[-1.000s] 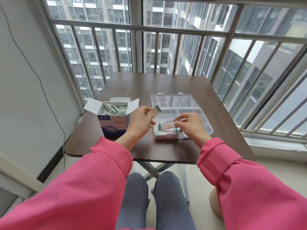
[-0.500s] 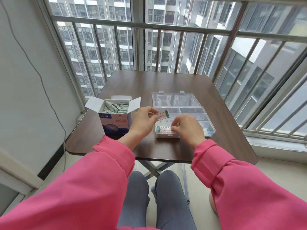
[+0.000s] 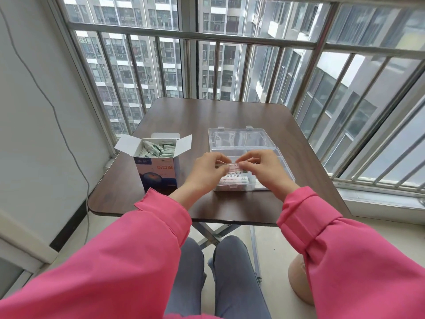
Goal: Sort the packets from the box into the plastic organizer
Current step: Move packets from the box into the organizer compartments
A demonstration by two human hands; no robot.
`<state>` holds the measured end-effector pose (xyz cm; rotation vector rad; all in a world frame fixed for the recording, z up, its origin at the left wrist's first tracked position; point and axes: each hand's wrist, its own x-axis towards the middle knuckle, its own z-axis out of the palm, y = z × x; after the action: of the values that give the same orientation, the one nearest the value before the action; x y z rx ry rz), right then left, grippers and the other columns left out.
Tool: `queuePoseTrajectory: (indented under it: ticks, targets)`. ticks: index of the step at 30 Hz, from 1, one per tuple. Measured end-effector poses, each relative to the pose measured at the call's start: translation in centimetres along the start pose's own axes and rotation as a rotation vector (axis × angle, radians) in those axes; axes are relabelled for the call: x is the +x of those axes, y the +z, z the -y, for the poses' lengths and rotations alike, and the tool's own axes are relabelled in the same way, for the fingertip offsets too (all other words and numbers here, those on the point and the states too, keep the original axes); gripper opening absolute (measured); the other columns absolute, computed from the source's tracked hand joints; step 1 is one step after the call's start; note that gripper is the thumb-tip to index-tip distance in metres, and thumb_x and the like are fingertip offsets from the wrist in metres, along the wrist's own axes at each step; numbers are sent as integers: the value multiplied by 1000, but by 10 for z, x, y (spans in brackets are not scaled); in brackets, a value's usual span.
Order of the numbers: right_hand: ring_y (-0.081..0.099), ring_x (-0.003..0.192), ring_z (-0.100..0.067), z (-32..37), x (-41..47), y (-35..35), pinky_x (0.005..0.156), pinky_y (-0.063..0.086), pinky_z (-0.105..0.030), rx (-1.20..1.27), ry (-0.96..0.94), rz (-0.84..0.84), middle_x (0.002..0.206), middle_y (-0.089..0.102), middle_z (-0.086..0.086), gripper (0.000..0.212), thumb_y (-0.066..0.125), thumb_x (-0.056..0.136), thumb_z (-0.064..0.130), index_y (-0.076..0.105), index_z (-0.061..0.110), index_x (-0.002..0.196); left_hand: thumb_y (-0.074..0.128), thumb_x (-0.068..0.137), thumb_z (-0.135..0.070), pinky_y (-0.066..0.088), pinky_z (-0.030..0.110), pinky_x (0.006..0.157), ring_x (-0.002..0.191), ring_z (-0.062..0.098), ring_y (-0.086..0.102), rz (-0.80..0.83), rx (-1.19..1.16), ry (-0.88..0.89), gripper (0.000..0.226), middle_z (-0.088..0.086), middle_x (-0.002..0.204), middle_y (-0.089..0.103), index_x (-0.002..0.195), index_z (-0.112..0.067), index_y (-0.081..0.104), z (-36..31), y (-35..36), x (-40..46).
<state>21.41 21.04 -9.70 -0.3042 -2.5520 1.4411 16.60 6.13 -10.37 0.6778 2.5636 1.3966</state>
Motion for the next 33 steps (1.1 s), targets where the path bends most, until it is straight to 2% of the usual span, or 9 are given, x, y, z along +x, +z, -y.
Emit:
queuePoseTrajectory:
  ticks: [2,4,6,10,13,17,20,29,33]
  targets:
    - [57,55,2,-4,1,0,59,40,-10,-56,14,-52,62,63,1,7,67,81,5,72,9,83,63,86,-9,42,18,84,91,17,60,-28,116,18,18,6,98,66,104,-7,67,0,-1,-1]
    - [60,61,-6,-7,3,2,67,43,-19,-114,14,-62,63,64,-1,7,67,80,6,73,10,80,64,87,-11,37,17,77,90,19,58,-25,213,13,17,9,98,65,103,-7,67,2,-3,-1]
    - [61,69,-12,-10,3,5,70,44,-24,-215,16,-48,68,66,-2,8,68,79,8,74,14,79,65,86,-14,40,20,80,93,21,60,8,308,-5,17,11,99,66,102,-9,69,4,-3,-1]
    - [62,91,-21,-10,-1,11,82,49,-35,-433,28,-31,87,68,-3,11,65,80,13,73,21,80,66,85,-18,48,36,88,105,25,59,49,436,-16,16,9,108,66,99,-14,71,3,0,0]
    - [59,98,-22,-5,-5,12,82,47,-33,-516,28,-22,90,61,1,12,63,83,15,72,21,86,65,86,-20,46,35,85,111,25,55,35,534,-6,17,7,112,63,102,-18,71,1,1,0]
    - [57,103,-19,-2,-6,10,78,40,-28,-592,15,-7,103,65,2,10,64,85,19,71,22,90,66,86,-32,41,36,90,117,27,47,32,727,-6,26,9,118,54,110,-22,69,-4,-1,3]
    - [57,106,-19,-1,-4,11,80,41,-29,-631,13,2,106,66,2,10,64,85,21,71,21,93,65,86,-34,39,37,93,119,28,46,45,799,-39,34,9,122,53,116,-18,65,-3,0,7]
    - [60,103,-24,-1,-4,13,80,43,-31,-676,49,-13,104,68,-3,10,65,84,24,70,20,92,64,87,-28,42,39,92,117,31,48,63,774,-100,32,12,123,56,117,-16,65,-1,1,10]
    - [58,107,-30,3,-6,17,78,41,-32,-791,34,-39,110,65,-8,20,62,86,27,66,17,102,63,86,-27,41,39,93,117,31,49,54,772,-99,32,12,122,55,116,-15,64,0,1,10]
